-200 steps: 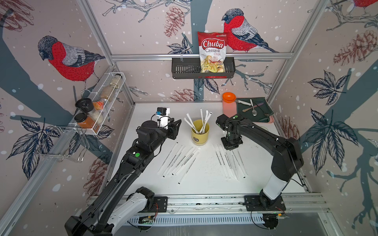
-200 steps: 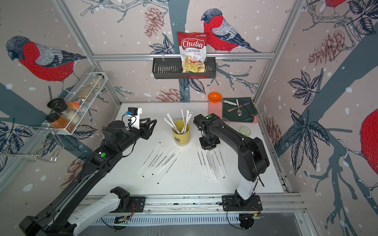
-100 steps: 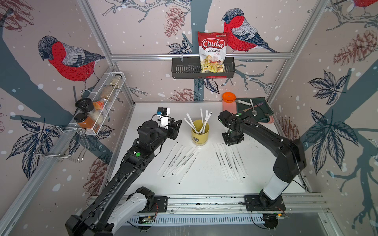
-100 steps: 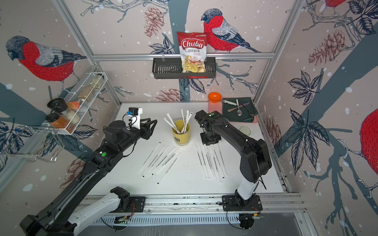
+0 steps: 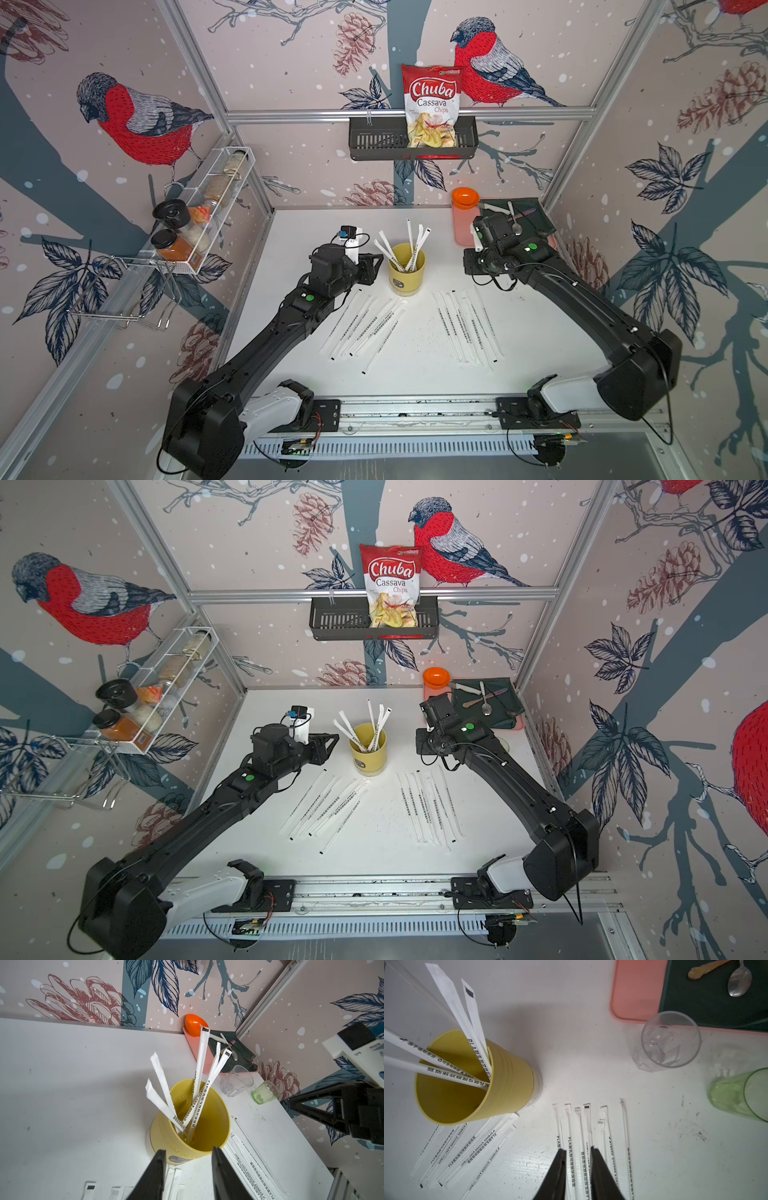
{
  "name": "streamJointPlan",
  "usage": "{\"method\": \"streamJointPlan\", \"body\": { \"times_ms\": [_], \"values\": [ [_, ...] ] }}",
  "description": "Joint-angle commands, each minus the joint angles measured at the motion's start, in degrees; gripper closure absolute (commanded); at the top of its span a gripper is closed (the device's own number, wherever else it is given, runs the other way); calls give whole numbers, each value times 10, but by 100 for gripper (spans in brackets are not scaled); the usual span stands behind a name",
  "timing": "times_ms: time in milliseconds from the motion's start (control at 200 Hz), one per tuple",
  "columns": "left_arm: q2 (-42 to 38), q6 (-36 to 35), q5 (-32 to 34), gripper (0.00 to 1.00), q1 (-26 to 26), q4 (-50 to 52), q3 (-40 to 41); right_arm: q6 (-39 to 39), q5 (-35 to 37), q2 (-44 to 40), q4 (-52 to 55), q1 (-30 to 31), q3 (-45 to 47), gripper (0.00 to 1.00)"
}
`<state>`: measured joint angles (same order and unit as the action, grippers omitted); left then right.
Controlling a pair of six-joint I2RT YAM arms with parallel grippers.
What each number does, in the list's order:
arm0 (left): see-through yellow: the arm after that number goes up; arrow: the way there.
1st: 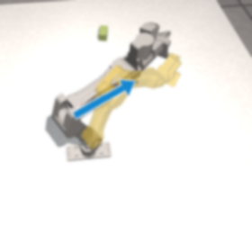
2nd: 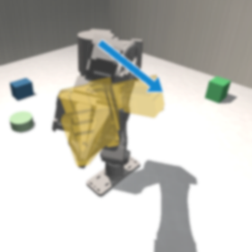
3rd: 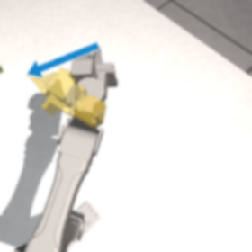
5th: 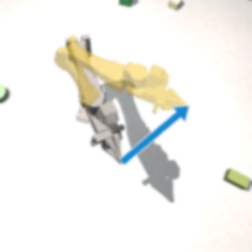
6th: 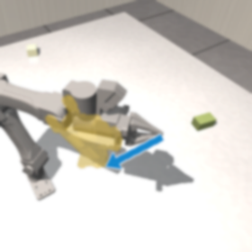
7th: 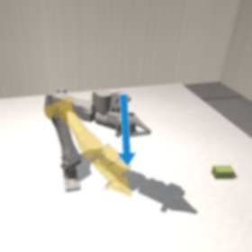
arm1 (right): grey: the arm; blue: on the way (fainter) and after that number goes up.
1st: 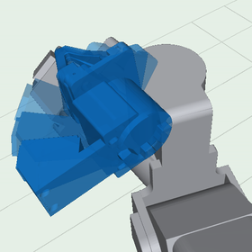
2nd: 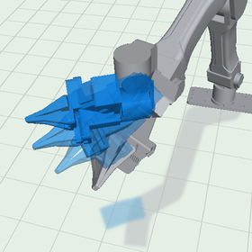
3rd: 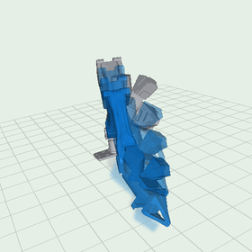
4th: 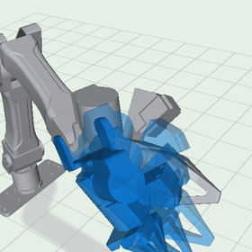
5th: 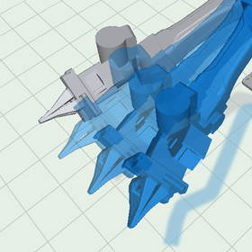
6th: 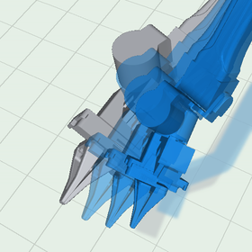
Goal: Take the straws out of the storage container
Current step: Place the straw at the center of the board, then pick up the straw from the container.
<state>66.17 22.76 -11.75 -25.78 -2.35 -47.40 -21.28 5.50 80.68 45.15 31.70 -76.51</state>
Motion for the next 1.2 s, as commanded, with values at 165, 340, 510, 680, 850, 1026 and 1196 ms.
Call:
{"method": "streamJointPlan", "body": {
  "times_ms": [165,340,510,680,850,1026,1196],
  "values": [
    [83,22,49,58,2,6,-72,23,7,-14,-26,-18,23,75],
    [110,29,64,58,4,5,-90,26,2,-30,-33,-31,32,75],
    [139,33,71,58,6,18,-94,30,0,-32,-33,-36,30,75],
    [150,34,67,59,6,8,-107,33,-3,-31,-34,-39,31,75],
    [165,29,49,68,8,-5,-120,37,-6,-25,-35,-41,29,76],
    [178,19,40,78,9,11,-143,37,-5,-25,-37,-41,31,76],
    [171,10,30,90,9,21,-152,40,-9,-23,-38,-41,34,76]
  ]
}}
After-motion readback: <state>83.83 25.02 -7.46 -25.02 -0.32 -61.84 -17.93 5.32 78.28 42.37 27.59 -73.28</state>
